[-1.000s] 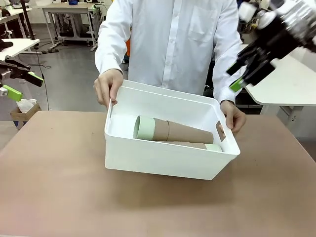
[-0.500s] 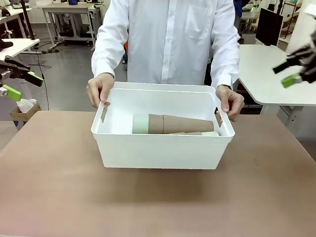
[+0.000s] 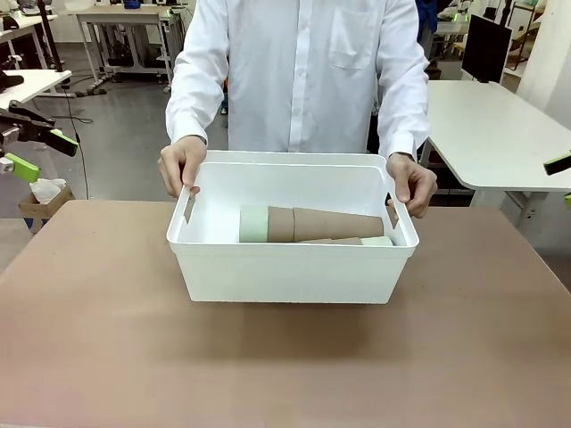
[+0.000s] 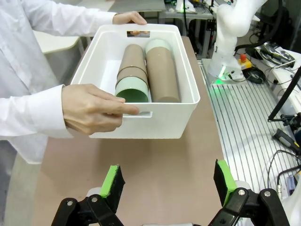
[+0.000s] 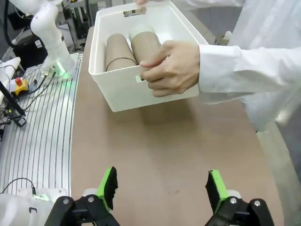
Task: Stack the cups and store them in the basket.
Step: Place the stack of Reusable plastic cups into the Pantry Basket.
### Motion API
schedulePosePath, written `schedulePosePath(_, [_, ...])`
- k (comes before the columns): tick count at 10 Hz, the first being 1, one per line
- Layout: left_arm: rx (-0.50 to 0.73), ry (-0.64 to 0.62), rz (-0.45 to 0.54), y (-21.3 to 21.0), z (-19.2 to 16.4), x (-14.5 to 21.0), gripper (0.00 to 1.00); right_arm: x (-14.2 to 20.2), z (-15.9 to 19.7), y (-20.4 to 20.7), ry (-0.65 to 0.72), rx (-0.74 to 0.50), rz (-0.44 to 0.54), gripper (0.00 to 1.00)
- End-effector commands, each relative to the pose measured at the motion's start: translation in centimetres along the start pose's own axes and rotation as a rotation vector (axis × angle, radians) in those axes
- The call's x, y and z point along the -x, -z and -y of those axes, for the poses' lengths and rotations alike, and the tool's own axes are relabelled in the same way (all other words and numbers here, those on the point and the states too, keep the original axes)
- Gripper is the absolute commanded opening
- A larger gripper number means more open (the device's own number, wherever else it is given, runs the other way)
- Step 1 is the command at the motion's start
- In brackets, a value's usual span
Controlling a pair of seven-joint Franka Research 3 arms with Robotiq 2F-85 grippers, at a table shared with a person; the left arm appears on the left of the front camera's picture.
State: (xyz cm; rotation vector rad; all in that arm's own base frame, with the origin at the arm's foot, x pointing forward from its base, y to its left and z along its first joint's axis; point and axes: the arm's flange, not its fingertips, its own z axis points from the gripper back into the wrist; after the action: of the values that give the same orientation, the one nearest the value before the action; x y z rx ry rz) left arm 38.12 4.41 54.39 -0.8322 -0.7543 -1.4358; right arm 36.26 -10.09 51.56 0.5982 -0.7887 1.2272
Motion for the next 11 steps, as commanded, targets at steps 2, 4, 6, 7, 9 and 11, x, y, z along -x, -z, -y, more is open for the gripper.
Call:
schedulePosePath(2, [-0.004,-0.007,0.004,-0.04,0.1,-0.38,1.0,-1.41,0.96,-0.03,-0.004,-0.011,-0.003,1.0])
schedulePosePath(4, [-0.004,-0.007,0.004,-0.04,0.1,-0.38,1.0,-1.41,0.96,-0.03,-0.004,-0.011,-0.003,1.0])
schedulePosePath(6, [-0.004,-0.007,0.004,-0.04,0.1,-0.38,1.0,-1.41,0.96,-0.03,-0.004,-0.011,-0.003,1.0])
schedulePosePath(7, [-0.004,-0.007,0.004,-0.04,0.1,-0.38,1.0,-1.41,0.96,-0.03,-0.004,-0.011,-0.003,1.0])
schedulePosePath(9, [-0.004,-0.007,0.004,-0.04,0.1,-0.38,1.0,-1.41,0.96,-0.03,-0.004,-0.011,-0.003,1.0])
schedulePosePath(11, [-0.004,-0.007,0.004,-0.04,0.1,-0.38,1.0,-1.41,0.96,-0.03,-0.004,-0.011,-0.003,1.0])
